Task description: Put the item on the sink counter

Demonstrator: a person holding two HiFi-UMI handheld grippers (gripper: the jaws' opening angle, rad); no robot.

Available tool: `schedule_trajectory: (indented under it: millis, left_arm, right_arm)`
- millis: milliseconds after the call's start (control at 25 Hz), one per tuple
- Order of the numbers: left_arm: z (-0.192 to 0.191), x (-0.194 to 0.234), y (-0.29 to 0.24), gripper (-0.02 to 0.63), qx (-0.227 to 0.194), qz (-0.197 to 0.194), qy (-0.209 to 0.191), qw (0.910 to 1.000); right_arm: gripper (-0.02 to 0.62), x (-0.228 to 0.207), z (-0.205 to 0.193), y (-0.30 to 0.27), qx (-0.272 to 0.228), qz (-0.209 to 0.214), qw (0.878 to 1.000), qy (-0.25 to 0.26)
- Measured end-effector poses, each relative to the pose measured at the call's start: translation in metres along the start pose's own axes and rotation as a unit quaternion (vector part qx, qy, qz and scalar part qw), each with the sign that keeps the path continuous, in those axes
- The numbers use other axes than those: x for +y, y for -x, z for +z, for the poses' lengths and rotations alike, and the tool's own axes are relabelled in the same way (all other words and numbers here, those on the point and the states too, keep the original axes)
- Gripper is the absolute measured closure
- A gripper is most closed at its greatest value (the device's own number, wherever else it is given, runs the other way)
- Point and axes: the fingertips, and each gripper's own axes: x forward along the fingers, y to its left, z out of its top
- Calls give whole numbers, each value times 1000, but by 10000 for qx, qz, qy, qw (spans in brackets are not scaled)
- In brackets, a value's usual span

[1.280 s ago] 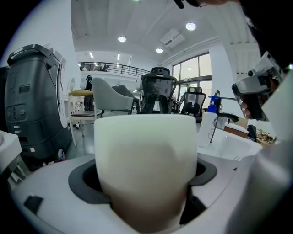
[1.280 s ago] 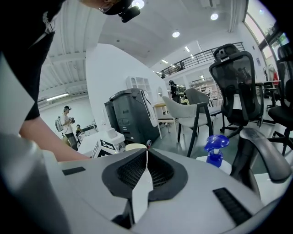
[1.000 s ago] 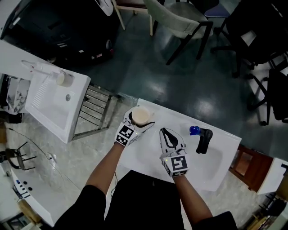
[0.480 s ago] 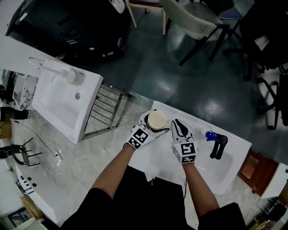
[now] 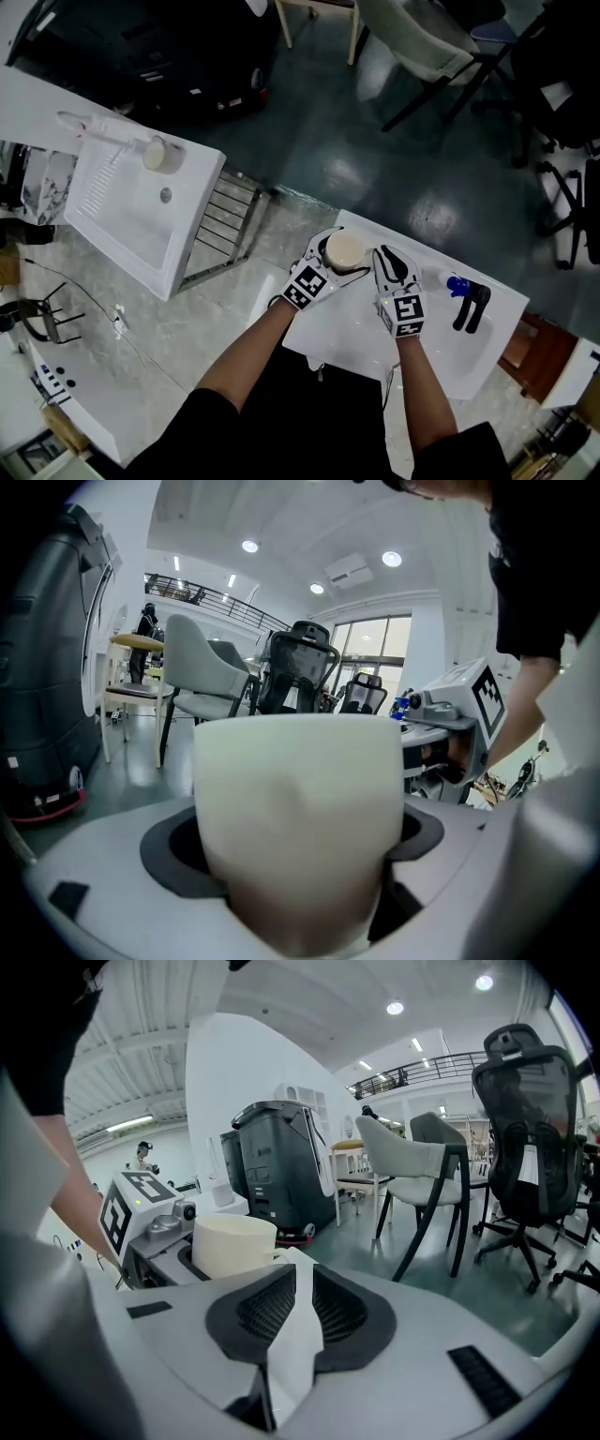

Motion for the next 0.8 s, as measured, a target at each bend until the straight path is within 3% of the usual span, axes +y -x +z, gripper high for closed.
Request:
schedule_trajectory:
  millis: [200,440,800]
  left_arm:
    - [-2,-2,2,146,77,-49,-169,9998]
    - [-2,-3,1,146,95,-104,-270,9995]
    - [-10,-13,-1,146,191,-168,-489,9985]
  right_arm:
    - [546,5,-1,4,38,74,9998,161]
    - [492,14,-2,1,104,241,9994,242]
    - [494,13,-3,-11,141,257,9992,260]
